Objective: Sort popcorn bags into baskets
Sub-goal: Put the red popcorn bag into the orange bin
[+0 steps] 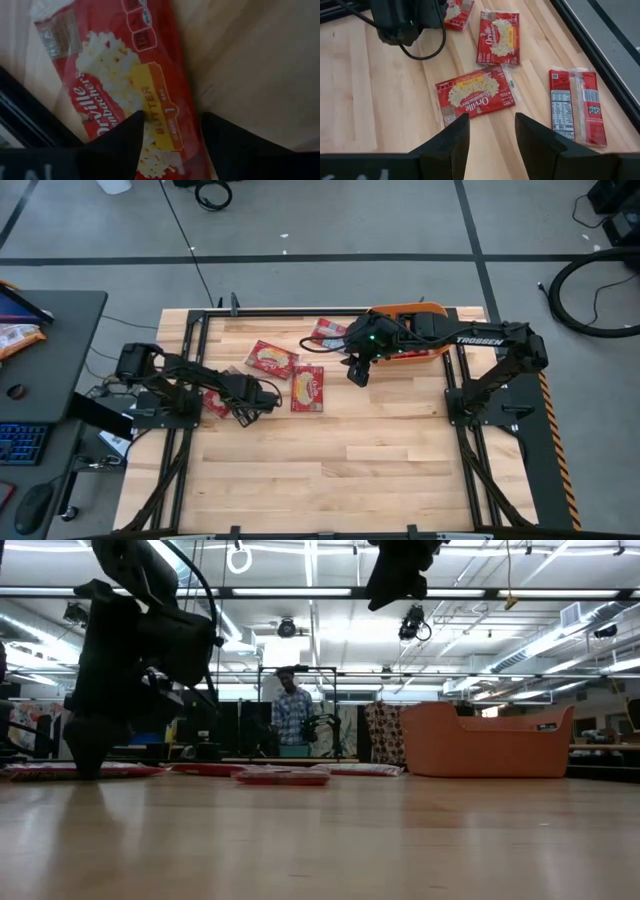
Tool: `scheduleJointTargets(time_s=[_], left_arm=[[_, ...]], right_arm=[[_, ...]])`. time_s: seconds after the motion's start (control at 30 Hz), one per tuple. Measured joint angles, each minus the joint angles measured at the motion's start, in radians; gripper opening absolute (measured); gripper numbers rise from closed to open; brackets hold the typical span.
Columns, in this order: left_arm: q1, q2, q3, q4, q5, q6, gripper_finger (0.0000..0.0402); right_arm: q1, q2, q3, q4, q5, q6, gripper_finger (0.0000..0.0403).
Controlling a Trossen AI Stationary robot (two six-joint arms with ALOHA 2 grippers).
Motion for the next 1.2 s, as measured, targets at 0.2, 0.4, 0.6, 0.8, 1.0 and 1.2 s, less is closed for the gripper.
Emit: scheduleJointTargets(time_s=[0.2,0.4,0.6,0.8,1.0,1.2], left_arm=[[-0.006,0.030,0.000,-0.005,0.035,0.166,0.0148],[-0.006,0.032,-0.003,0.004,0.034,0.204,0.0047],[-0.011,0.028,-0.002,0.008,0.026,0.211,0.0018],[-0.041,0.009,0.052,0.021,0.037,0.314,0.0017],[-0.058,-0.059,0.139,-0.011,0.034,0.414,0.0017],[-0.080,-0.158,0.251,-0.092,0.051,0.437,0.0017]], right_arm=[[0.000,0.000,0.000,0.011,0.000,-0.039,0.0162],[0.000,0.000,0.000,0.015,0.000,-0.047,0.0162],[0.000,0.000,0.000,-0.009,0.000,-0.048,0.0162],[-0.005,0.000,0.000,-0.077,-0.035,-0.058,0.0162],[-0.005,0.000,0.000,-0.146,-0.059,-0.063,0.0162],[0.059,-0.001,0.007,-0.176,-0.022,-0.112,0.0162]])
